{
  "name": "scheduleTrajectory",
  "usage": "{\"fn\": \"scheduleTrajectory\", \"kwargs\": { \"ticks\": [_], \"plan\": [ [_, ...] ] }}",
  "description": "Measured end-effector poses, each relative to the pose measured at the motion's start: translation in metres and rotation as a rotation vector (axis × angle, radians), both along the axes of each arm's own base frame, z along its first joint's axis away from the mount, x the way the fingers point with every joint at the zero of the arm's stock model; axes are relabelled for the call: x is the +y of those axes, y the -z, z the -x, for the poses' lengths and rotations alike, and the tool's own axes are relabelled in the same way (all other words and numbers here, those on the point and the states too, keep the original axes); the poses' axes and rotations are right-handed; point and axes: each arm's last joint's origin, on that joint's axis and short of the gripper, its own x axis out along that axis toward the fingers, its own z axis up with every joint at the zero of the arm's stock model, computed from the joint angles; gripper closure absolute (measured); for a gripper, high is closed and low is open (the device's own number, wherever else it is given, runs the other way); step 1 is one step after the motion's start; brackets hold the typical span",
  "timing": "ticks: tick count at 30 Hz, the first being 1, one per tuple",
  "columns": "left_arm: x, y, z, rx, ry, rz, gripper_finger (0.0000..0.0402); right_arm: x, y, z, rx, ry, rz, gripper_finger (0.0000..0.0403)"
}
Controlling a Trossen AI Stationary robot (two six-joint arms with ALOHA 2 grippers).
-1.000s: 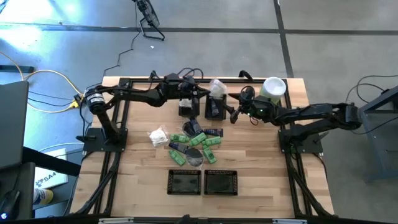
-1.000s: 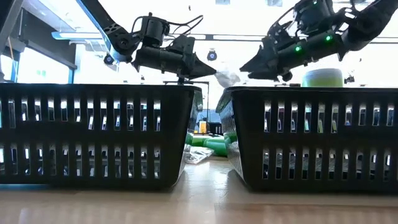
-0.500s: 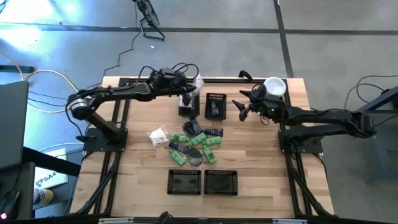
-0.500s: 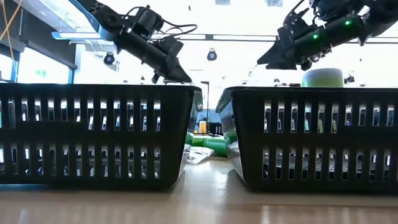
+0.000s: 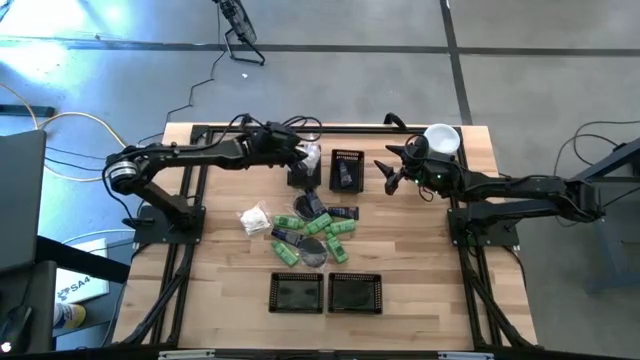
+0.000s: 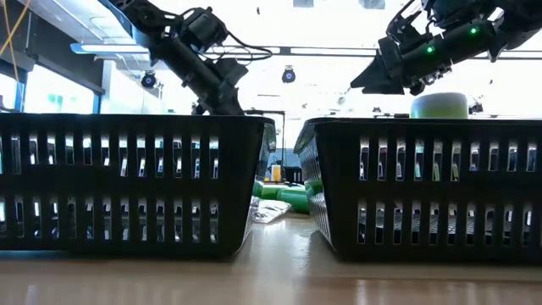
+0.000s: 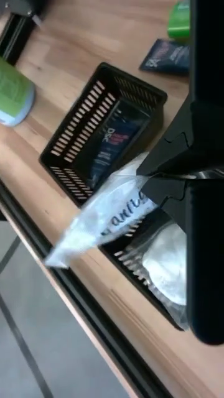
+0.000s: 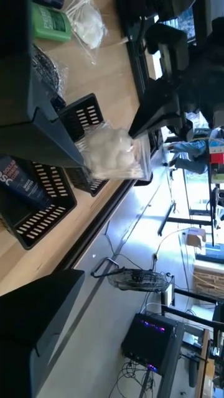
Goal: Pick & Place Travel size toiletries
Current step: Put the cotton pack into the top left black bin
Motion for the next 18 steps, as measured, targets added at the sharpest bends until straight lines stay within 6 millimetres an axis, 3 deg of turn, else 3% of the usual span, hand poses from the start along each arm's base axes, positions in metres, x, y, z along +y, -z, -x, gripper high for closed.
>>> {"fn": "scheduleTrajectory", "kwargs": {
  "ticks": [6, 18],
  "plan": [
    [0.001, 0.006, -0.002, 0.024, -0.038, 0.004, 0.0401, 0.0, 0.0, 0.0, 0.001, -0.001, -0.001, 0.0129],
    [0.009, 0.037, -0.018, 0.064, -0.058, 0.037, 0.0401, 0.0, 0.0, 0.0, -0.001, -0.011, -0.006, 0.0129]
  ]
}}
